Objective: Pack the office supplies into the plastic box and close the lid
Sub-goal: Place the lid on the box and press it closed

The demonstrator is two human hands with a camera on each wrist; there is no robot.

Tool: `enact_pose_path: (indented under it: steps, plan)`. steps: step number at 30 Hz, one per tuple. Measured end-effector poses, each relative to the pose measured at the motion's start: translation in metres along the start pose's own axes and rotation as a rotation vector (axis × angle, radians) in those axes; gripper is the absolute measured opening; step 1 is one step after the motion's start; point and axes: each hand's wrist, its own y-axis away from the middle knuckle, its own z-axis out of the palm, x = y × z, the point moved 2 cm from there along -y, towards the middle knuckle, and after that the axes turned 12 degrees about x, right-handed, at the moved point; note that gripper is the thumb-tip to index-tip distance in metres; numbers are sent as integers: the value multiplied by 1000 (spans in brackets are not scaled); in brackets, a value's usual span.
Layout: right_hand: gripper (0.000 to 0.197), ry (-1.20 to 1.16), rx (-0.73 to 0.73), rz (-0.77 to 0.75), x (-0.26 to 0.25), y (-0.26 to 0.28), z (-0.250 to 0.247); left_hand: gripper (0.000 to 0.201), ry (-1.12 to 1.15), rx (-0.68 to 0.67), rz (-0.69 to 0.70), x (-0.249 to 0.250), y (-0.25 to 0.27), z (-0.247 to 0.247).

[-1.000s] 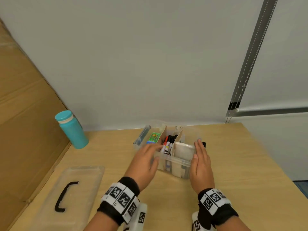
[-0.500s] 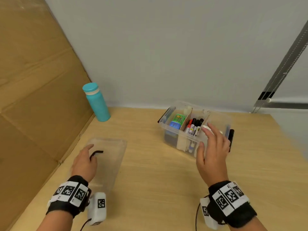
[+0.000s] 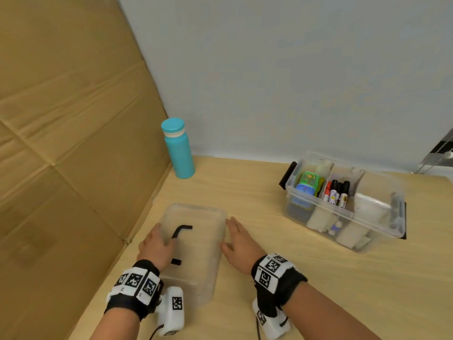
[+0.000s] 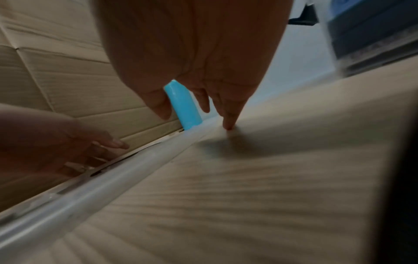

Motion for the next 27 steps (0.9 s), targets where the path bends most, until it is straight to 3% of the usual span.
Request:
enact_pose_path:
  steps: [3,6,10,13,15,19,22,25,27]
  plan:
    - [70,-54,-50,-20,-7,-7,9,69,-12,-48,42,5,-1,0]
    - [72,-106,-12,-71,-5,-9,9,69,124,-39,35,13,1,-4]
    - [73,-189,139,-88,1,-9,-2,64,481,-18,-108,18,-7,-13]
    - [77,-250,308,-86,0,-9,-17,38,696,-122,-153,30,0,-22]
    - [73,-244,436,-95,-2,-7,-32,23,749,-144,-37,48,13,-33]
    - [61,33,708,-252,-20,6,-79,33,710,-169,358,88,45,-50]
    - [56,113,705,-326,-30,18,-113,44,605,-187,642,115,69,-42]
    - [43,93,746,-298,-21,35,-145,48,484,-72,886,140,91,-35]
    - [41,35,825,-293,-9,50,-164,45,479,-6,969,157,104,-35]
